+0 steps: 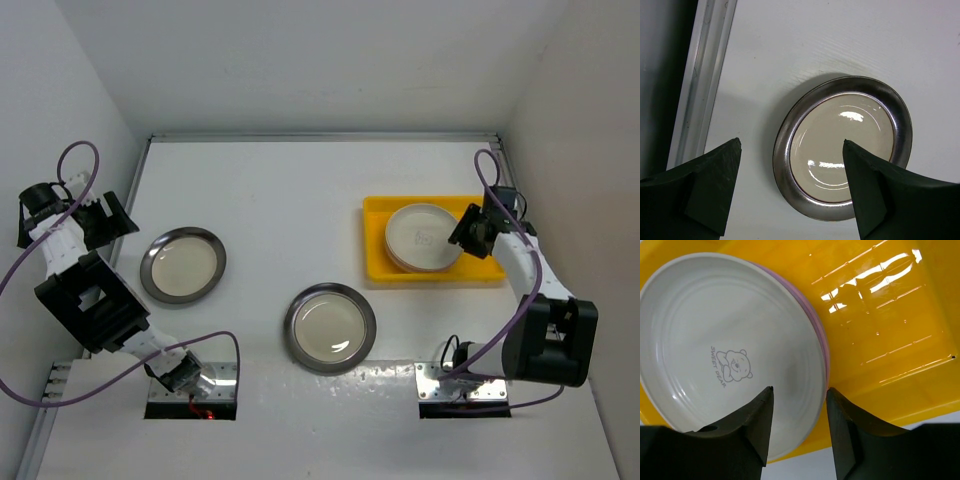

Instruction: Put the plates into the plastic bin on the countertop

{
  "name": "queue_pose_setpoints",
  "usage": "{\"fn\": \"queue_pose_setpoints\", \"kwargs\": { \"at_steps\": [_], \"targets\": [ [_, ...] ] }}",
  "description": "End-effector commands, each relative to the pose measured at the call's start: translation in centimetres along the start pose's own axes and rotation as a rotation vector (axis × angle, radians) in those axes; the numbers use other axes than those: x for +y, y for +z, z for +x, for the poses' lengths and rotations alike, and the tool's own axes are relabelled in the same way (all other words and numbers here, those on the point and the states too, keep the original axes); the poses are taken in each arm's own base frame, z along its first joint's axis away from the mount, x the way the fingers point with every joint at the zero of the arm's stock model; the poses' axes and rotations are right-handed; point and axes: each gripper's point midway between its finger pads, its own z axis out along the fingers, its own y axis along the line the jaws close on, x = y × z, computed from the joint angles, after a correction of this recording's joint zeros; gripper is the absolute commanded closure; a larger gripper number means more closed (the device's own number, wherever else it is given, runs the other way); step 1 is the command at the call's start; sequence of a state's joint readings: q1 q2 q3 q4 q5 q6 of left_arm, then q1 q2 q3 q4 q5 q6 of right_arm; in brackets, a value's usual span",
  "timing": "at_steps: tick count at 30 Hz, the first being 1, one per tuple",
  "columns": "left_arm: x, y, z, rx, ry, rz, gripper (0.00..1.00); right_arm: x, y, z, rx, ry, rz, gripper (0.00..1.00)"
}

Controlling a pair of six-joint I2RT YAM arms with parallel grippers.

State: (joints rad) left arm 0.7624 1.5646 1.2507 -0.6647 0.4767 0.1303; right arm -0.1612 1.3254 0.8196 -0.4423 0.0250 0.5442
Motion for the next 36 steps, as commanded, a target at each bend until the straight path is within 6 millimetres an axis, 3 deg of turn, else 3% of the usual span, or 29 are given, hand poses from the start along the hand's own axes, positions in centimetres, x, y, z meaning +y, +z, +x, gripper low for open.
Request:
{"fn": "queue_pose_setpoints", "kwargs": {
  "at_steps": [1,6,10,12,13,15,16,18,19,20,21,22,23,24,25,26,27,29,30,31,33,36],
  "targets": [
    [-0.6,-0.4,-1.1,-0.033,0.016,0.02,0.17,-0.4,0.8,-0.6,-0.027,-0.027,0.017,0.54],
    [-0.6,-0.2,-0.7,-0.025,0.012,0.021,0.17,-1.0,1.5,-0.1,-0.016,-0.025,0.045,0.54],
    [-0.6,-0.2,-0.7,-0.025,0.012,0.021,0.17,-0.9,0.4,-1.2,-0.055,-0.035,0.058,0.48],
    [-0.6,-0.2,-0.7,-0.025,0.021,0.021,0.17,-0.7,-1.2,-2.6,-0.109,-0.06,0.078,0.37],
    [-0.6,-0.2,-0.7,-0.025,0.021,0.021,0.17,0.0,-3.3,-4.7,-0.203,-0.083,0.088,0.32],
    [-0.5,-0.2,-0.7,-0.025,0.033,0.021,0.17,0.4,-4.8,-5.1,-0.229,-0.119,0.098,0.29],
    [-0.3,-0.2,-0.7,-0.023,0.033,0.009,0.17,1.5,-6.6,-5.0,-0.262,-0.148,0.068,0.29],
    [-0.1,-0.2,-0.6,-0.021,0.044,0.0,0.17,2.7,-7.9,-4.9,-0.274,-0.174,0.026,0.29],
    [0.1,-0.2,-0.6,-0.019,0.044,-0.009,0.17,6.0,-9.2,-1.7,-0.219,-0.26,-0.116,0.31],
    [0.1,-0.2,-0.6,-0.019,0.044,-0.009,0.17,6.5,-8.8,0.4,-0.162,-0.243,-0.152,0.35],
    [0.1,-0.2,-0.6,-0.019,0.044,-0.009,0.17,7.8,-8.8,3.9,-0.09,-0.297,-0.218,0.37],
    [0.1,-0.1,-0.2,-0.011,0.04,-0.007,0.17,9.5,-9.4,6.2,-0.027,-0.312,-0.336,0.4],
    [-0.3,-0.4,-0.5,-0.024,0.045,0.004,0.17,9.3,-8.7,8.8,0.042,-0.281,-0.347,0.44],
    [-0.6,-0.3,-0.5,-0.022,0.052,0.01,0.17,10.4,-8.6,12.2,0.116,-0.312,-0.399,0.45],
    [-0.9,-0.4,-0.4,-0.024,0.052,0.02,0.17,11.5,-9.1,14.0,0.175,-0.31,-0.465,0.45],
    [-0.9,-0.4,-0.3,-0.024,0.052,0.02,0.17,11.4,-8.7,16.8,0.237,-0.341,-0.486,0.47],
    [-1.1,-0.7,-0.2,-0.028,0.054,0.019,0.17,11.9,-9.0,18.3,0.267,-0.349,-0.518,0.47],
    [-1.7,-1.1,-0.3,-0.039,0.081,0.024,0.17,13.7,-9.9,19.1,0.258,-0.323,-0.628,0.45],
    [-2.1,-1.2,-0.4,-0.045,0.101,0.028,0.17,12.3,-9.1,22.0,0.323,-0.307,-0.609,0.44],
    [-2.2,-1.3,0.0,-0.036,0.105,0.03,0.17,13.5,-9.2,21.7,0.286,-0.287,-0.673,0.44],
    [-2.4,-1.6,0.1,-0.042,0.109,0.029,0.17,11.9,-8.2,23.5,0.318,-0.246,-0.657,0.44],
    [-2.7,-2.0,0.8,-0.037,0.115,0.03,0.17,11.4,-7.5,25.1,0.352,-0.226,-0.678,0.44]
  ]
}}
